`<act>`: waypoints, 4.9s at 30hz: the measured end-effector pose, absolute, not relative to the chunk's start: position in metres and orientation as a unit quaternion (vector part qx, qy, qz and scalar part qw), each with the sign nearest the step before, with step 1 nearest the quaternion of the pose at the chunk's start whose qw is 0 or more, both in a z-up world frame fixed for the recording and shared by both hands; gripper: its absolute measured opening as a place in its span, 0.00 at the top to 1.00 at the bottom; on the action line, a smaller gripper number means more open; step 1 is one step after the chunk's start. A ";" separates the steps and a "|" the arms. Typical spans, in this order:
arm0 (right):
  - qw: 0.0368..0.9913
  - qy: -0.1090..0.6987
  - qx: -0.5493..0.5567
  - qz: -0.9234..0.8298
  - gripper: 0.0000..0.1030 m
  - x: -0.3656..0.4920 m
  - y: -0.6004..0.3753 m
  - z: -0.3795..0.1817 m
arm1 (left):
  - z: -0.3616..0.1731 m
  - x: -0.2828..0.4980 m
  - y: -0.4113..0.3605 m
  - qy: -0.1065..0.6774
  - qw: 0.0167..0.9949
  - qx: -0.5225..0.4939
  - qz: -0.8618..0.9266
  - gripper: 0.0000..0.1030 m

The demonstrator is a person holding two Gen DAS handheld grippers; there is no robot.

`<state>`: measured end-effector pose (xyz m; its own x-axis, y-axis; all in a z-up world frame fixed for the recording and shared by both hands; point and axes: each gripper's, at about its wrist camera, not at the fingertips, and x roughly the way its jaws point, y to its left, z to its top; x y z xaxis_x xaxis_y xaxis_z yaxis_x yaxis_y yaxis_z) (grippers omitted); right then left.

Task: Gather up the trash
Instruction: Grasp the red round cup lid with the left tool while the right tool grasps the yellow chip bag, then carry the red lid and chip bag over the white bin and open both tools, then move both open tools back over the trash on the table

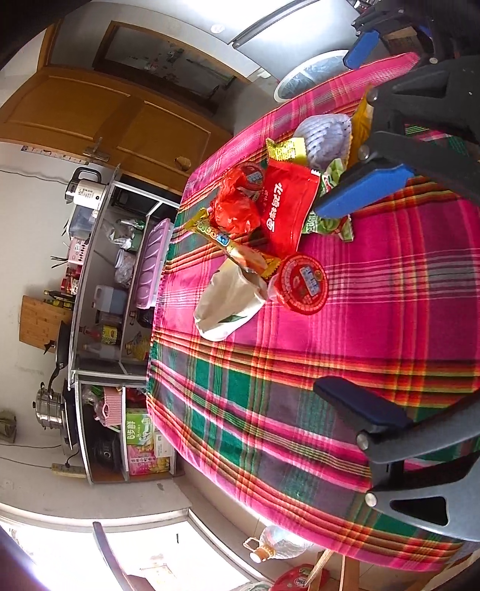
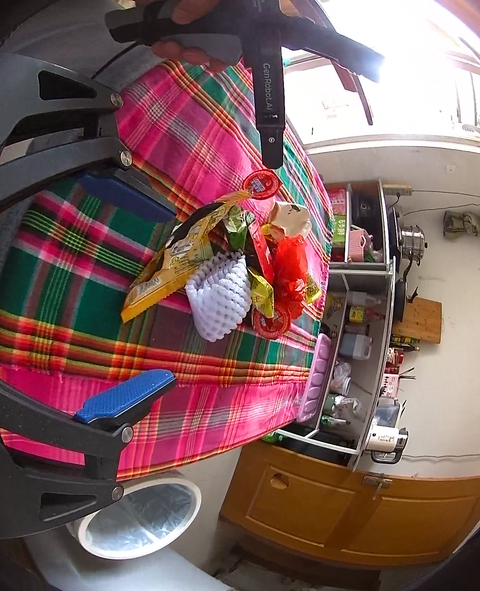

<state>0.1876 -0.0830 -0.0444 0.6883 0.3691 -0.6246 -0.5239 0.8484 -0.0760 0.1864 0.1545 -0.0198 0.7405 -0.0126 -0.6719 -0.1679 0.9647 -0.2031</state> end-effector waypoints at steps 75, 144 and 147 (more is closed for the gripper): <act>0.945 0.325 0.023 0.035 0.96 0.233 -0.316 -0.032 | 0.017 0.249 -0.105 0.357 0.907 -0.048 -0.220 0.54; 0.916 0.323 0.009 0.237 0.51 0.202 -0.174 -0.008 | 0.022 0.165 0.047 0.325 0.938 -0.103 -0.066 0.47; 0.911 0.328 -0.006 0.250 0.50 0.202 -0.157 -0.015 | 0.012 0.158 0.069 0.329 0.937 -0.111 -0.045 0.47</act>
